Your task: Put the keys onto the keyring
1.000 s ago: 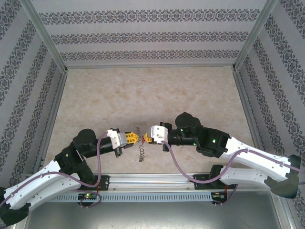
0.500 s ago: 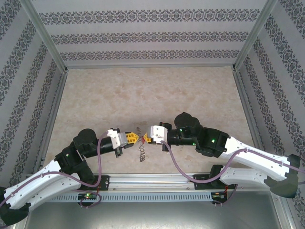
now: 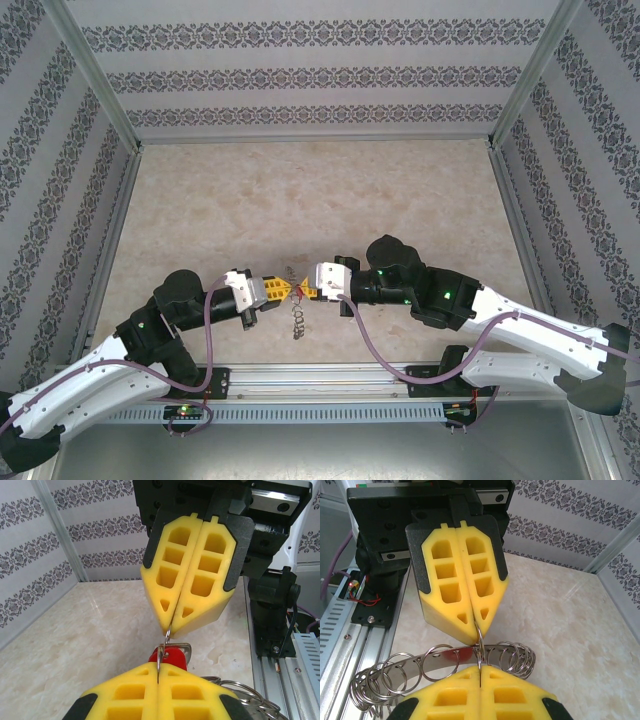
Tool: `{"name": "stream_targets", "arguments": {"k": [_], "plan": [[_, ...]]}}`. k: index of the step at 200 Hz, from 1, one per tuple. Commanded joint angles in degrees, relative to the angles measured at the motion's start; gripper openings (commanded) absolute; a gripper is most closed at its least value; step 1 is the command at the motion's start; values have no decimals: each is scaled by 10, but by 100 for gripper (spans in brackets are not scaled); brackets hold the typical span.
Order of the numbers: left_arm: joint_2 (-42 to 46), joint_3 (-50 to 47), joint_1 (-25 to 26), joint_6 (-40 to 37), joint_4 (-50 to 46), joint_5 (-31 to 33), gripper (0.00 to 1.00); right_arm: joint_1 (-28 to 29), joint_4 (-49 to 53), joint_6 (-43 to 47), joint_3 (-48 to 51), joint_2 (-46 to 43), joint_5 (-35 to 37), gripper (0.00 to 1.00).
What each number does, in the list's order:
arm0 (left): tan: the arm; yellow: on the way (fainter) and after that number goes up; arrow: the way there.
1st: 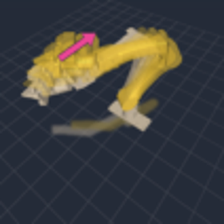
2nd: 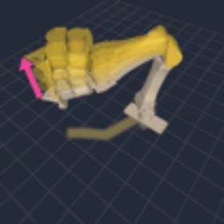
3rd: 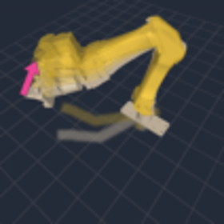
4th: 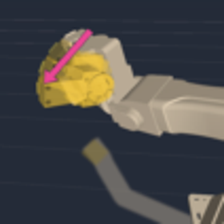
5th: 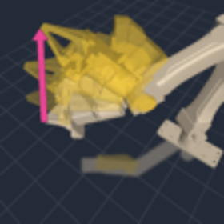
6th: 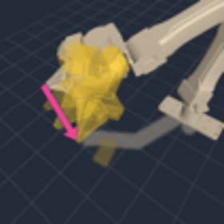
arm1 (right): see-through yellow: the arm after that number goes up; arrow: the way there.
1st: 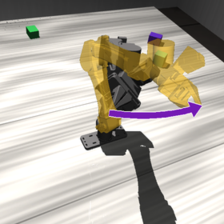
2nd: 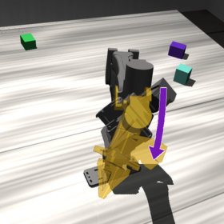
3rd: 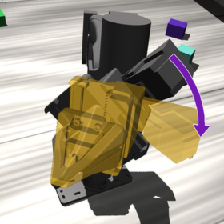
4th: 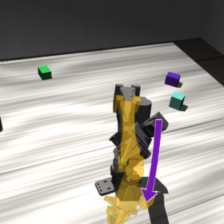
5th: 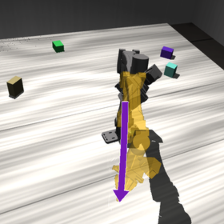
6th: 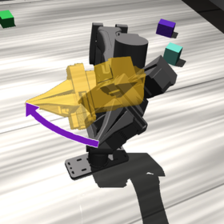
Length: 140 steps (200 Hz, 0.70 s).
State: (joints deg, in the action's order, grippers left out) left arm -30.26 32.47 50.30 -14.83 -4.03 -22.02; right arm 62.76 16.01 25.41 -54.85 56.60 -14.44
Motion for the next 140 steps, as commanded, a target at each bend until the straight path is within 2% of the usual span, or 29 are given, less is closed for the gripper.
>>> {"name": "stream_targets", "arguments": {"k": [1,140], "plan": [[7,-5,9,-6,31,-5,0,-1,-11,-9,-3,-11,10,0],[11,-4,9,-6,29,-3,0,0,-11,-11,-1,-13,10,0]]}}
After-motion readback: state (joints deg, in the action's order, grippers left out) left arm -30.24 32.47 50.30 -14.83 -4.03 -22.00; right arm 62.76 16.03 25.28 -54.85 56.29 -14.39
